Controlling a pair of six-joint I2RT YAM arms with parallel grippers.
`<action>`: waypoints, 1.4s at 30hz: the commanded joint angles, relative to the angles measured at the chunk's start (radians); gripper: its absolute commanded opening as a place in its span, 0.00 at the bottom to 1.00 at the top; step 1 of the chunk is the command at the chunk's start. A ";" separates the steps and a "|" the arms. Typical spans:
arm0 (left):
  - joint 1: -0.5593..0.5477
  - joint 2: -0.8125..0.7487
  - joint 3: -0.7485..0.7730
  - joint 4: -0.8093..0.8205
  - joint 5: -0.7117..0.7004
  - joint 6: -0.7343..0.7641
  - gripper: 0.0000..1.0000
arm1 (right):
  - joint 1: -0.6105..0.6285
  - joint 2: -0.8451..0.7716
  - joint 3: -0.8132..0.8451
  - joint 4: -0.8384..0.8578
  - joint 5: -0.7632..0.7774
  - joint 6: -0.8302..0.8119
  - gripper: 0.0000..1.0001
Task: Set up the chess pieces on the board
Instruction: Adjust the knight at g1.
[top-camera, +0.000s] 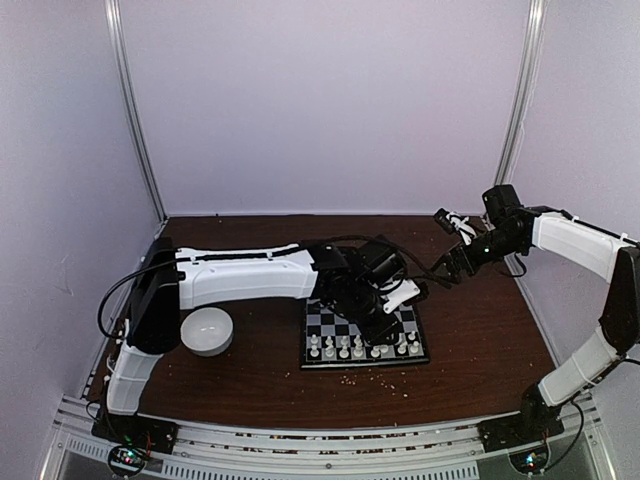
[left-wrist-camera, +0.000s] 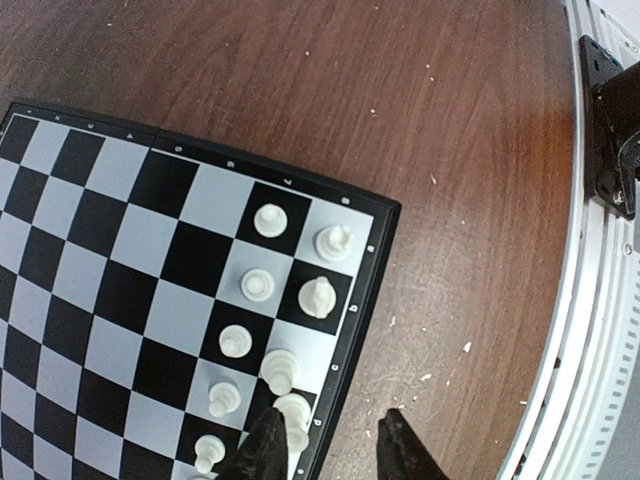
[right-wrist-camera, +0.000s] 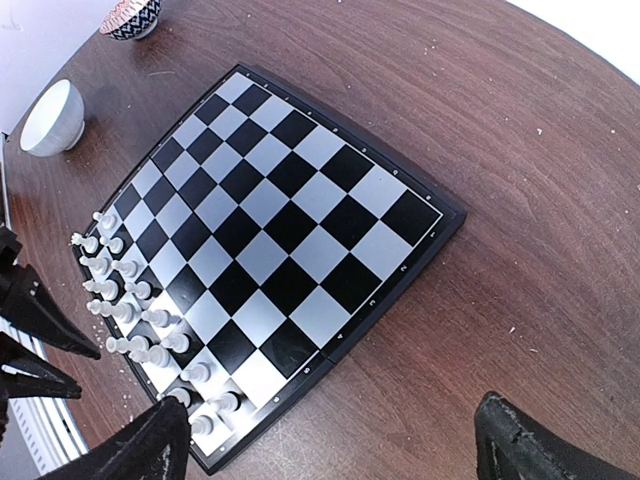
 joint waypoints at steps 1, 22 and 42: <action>0.014 0.014 0.002 0.053 0.075 -0.041 0.32 | -0.005 0.008 0.032 -0.011 -0.010 -0.011 0.99; 0.037 0.101 0.054 0.035 0.059 -0.050 0.21 | -0.005 0.027 0.038 -0.020 -0.017 -0.018 1.00; 0.037 0.125 0.064 0.029 0.050 -0.051 0.18 | -0.005 0.029 0.039 -0.025 -0.018 -0.021 1.00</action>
